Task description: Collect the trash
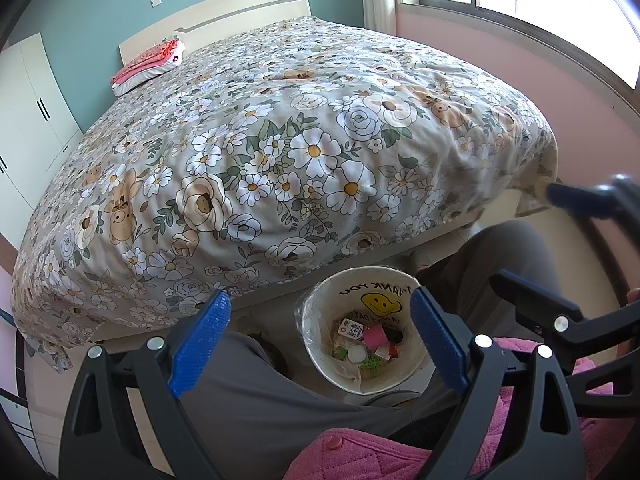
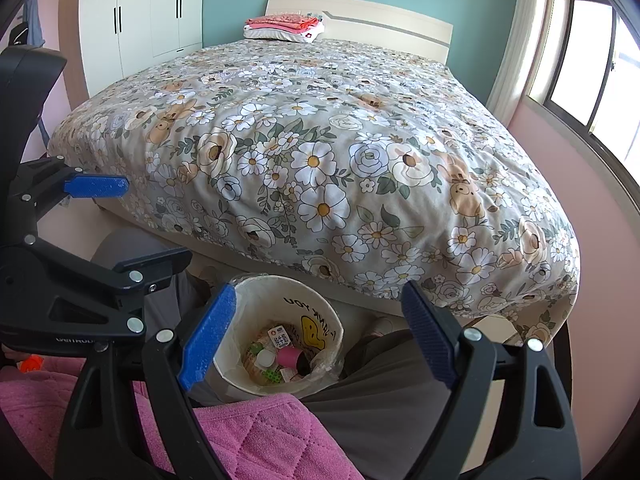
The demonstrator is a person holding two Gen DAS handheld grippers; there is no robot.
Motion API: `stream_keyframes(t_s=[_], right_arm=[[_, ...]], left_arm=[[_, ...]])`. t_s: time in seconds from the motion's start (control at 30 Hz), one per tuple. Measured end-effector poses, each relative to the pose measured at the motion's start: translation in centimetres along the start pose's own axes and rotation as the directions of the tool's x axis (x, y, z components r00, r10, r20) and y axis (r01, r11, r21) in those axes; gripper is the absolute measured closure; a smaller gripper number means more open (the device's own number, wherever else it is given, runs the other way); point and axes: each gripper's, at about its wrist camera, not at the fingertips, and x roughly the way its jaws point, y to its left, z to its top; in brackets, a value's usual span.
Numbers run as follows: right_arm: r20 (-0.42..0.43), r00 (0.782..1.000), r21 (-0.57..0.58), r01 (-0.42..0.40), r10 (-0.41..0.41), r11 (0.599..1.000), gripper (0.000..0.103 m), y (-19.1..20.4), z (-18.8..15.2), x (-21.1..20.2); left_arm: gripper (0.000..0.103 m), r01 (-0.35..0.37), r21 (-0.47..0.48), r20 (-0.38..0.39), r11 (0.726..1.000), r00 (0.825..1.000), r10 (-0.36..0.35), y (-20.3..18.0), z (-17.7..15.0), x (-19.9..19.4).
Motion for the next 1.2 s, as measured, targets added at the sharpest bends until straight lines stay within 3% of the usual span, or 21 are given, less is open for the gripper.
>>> stream_keyframes(t_s=[1.2], right_arm=[[-0.005, 1.0, 0.0, 0.0, 0.0, 1.0, 0.019, 0.0, 0.01, 0.06]], left_arm=[[0.011, 0.0, 0.005, -0.007, 1.0, 1.0, 0.0, 0.3, -0.23, 0.17]])
